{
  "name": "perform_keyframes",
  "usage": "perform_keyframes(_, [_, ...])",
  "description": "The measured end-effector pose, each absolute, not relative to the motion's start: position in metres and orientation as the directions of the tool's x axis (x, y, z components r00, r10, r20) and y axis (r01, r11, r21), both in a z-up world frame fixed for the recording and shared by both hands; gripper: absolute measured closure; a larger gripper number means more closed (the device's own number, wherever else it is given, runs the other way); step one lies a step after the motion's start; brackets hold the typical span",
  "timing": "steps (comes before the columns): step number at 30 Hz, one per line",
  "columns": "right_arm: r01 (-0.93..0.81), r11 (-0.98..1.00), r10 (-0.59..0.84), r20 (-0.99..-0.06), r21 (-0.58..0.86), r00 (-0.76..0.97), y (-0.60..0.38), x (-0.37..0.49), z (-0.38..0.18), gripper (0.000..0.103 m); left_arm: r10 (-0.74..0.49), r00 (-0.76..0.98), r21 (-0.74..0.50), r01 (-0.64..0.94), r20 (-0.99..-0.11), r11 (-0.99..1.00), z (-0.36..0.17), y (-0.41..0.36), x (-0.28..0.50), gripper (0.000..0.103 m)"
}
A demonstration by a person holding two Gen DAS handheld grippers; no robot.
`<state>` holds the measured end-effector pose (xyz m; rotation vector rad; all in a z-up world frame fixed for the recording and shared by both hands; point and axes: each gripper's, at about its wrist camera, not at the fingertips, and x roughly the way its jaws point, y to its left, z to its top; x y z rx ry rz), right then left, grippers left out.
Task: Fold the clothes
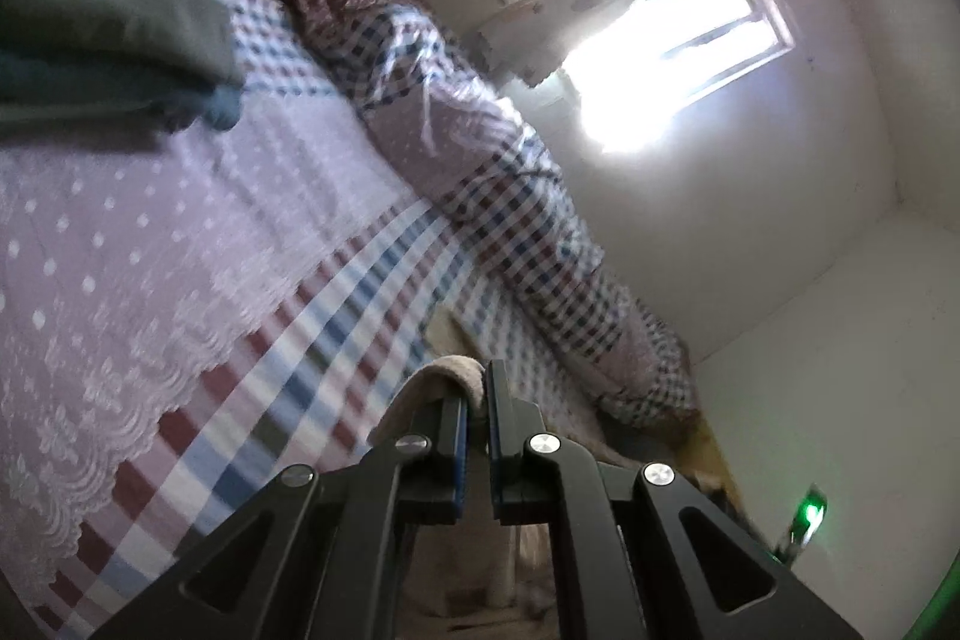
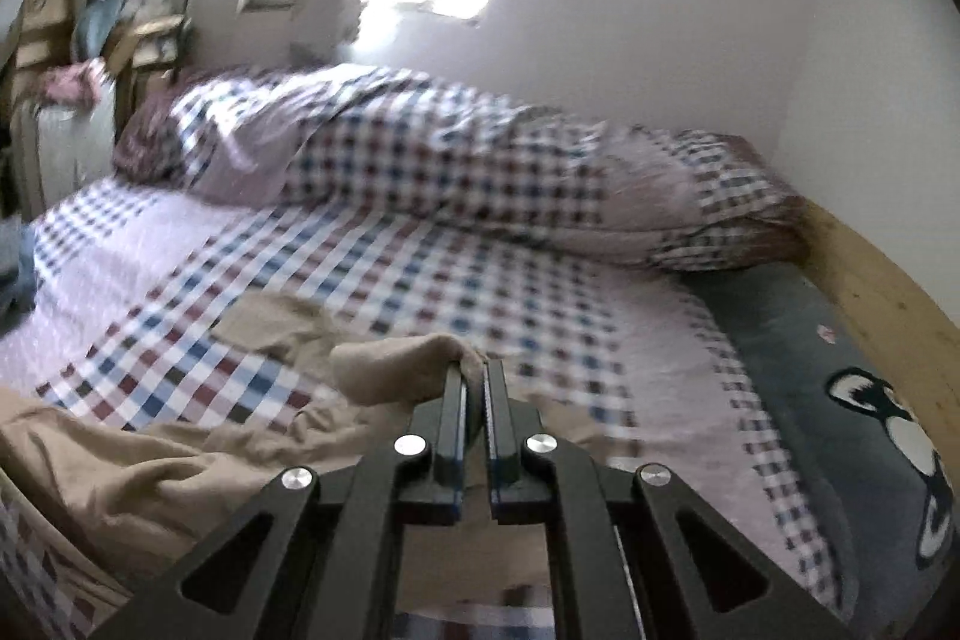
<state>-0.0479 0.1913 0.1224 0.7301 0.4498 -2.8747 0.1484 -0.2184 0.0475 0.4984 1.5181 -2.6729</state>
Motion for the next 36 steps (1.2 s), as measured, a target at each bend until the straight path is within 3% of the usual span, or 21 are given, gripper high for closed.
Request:
perform_keyframes(10, [0.115, -0.986, -0.055, -0.409, -0.124, -0.911, 0.303, 0.044, 0.189, 0.100, 0.108, -0.983, -0.790, 0.055, -0.152, -0.611, 0.166, -0.226, 0.153, 0.099])
perform_keyframes(16, [0.143, -0.989, -0.126, -0.340, -0.027, -0.932, 0.337, 0.115, 0.221, 0.100, 0.100, -0.995, -0.692, -0.074, 0.002, -0.719, 0.270, -0.204, 0.175, 0.099])
perform_keyframes(20, [0.183, -0.983, -0.182, -0.304, 0.026, -0.935, 0.343, 0.151, 0.235, 0.100, 0.088, -0.996, -0.625, -0.087, 0.031, -0.775, 0.315, -0.196, 0.180, 0.099])
perform_keyframes(23, [0.222, -0.975, -0.215, -0.357, 0.021, -0.909, 0.332, 0.162, 0.214, 0.099, 0.089, -0.996, -0.604, -0.053, -0.030, -0.795, 0.310, -0.191, 0.177, 0.099])
perform_keyframes(30, [0.329, -0.944, -0.255, -0.566, -0.031, -0.784, 0.291, 0.174, 0.127, 0.099, 0.151, -0.957, -0.618, 0.037, -0.249, -0.785, 0.212, -0.180, 0.174, 0.099])
perform_keyframes(36, [0.427, -0.903, -0.261, -0.732, -0.045, -0.629, 0.265, 0.181, 0.051, 0.095, 0.169, -0.928, -0.598, 0.069, -0.333, -0.799, 0.137, -0.163, 0.200, 0.099])
